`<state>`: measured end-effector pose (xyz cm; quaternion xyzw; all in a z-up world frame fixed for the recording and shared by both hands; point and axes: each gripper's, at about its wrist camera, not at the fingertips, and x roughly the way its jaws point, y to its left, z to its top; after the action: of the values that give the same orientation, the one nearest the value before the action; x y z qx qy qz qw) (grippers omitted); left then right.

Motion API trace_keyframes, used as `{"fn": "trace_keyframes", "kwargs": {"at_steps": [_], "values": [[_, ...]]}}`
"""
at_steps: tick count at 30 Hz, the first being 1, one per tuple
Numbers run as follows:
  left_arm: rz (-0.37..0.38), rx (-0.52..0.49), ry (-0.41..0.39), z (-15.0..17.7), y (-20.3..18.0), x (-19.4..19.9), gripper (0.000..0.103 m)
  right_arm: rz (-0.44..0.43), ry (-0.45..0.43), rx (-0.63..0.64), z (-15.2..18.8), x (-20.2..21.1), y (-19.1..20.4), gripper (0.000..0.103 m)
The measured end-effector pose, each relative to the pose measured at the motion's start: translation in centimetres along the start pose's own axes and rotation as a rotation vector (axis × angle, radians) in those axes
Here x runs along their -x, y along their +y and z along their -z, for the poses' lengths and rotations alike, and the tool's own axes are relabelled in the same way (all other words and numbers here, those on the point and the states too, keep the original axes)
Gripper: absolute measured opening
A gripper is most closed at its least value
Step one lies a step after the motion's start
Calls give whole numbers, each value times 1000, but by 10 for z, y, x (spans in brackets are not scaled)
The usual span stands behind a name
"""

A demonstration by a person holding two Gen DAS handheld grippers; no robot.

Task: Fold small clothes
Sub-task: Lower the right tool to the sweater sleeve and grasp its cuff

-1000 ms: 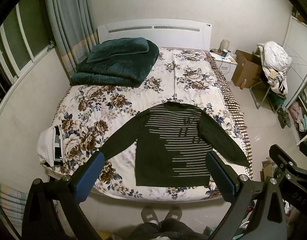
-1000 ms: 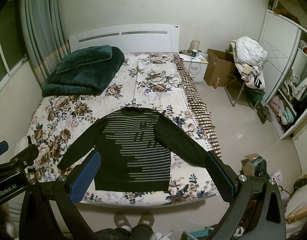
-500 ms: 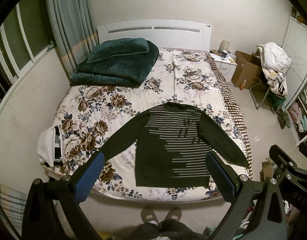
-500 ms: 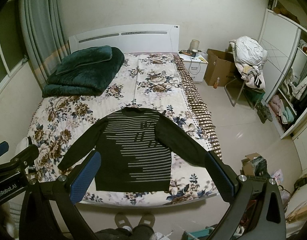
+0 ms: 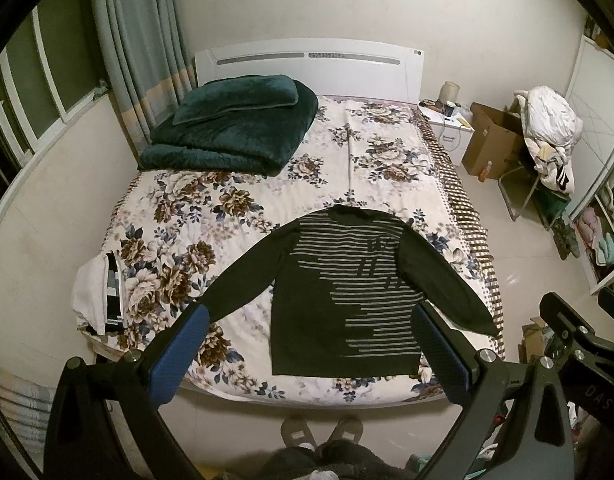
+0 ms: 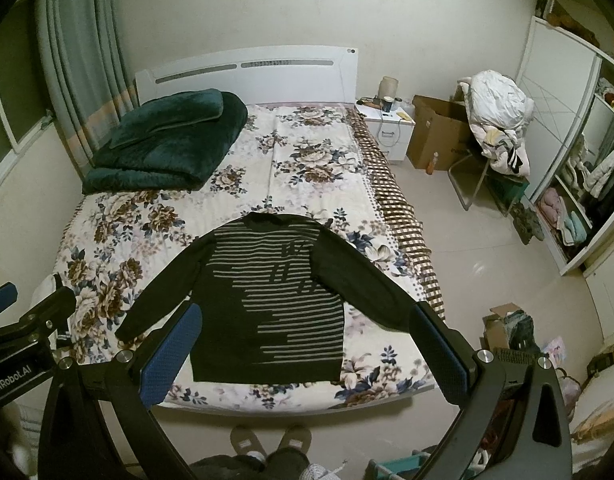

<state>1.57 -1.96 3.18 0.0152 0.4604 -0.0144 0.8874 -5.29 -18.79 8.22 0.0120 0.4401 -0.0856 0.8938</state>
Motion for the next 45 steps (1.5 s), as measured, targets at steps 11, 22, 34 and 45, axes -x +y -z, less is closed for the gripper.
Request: {"fn": "trace_keyframes", "kwargs": {"at_steps": [11,22,34,45], "values": [[-66,-50,-117,-57,-20,-61,103,-15,69,-275,12,-122,-55,103],[-198,-117,56,-32,-85,-258,103,62,373,-735,126,-379,-273,92],[-317,-137,245,14,-174,-469,103,193,547,-1036,244,-646,-485,91],[-339,-161,352,64,-208,-567,103,279,693,-1041,282,-744,-491,57]]}}
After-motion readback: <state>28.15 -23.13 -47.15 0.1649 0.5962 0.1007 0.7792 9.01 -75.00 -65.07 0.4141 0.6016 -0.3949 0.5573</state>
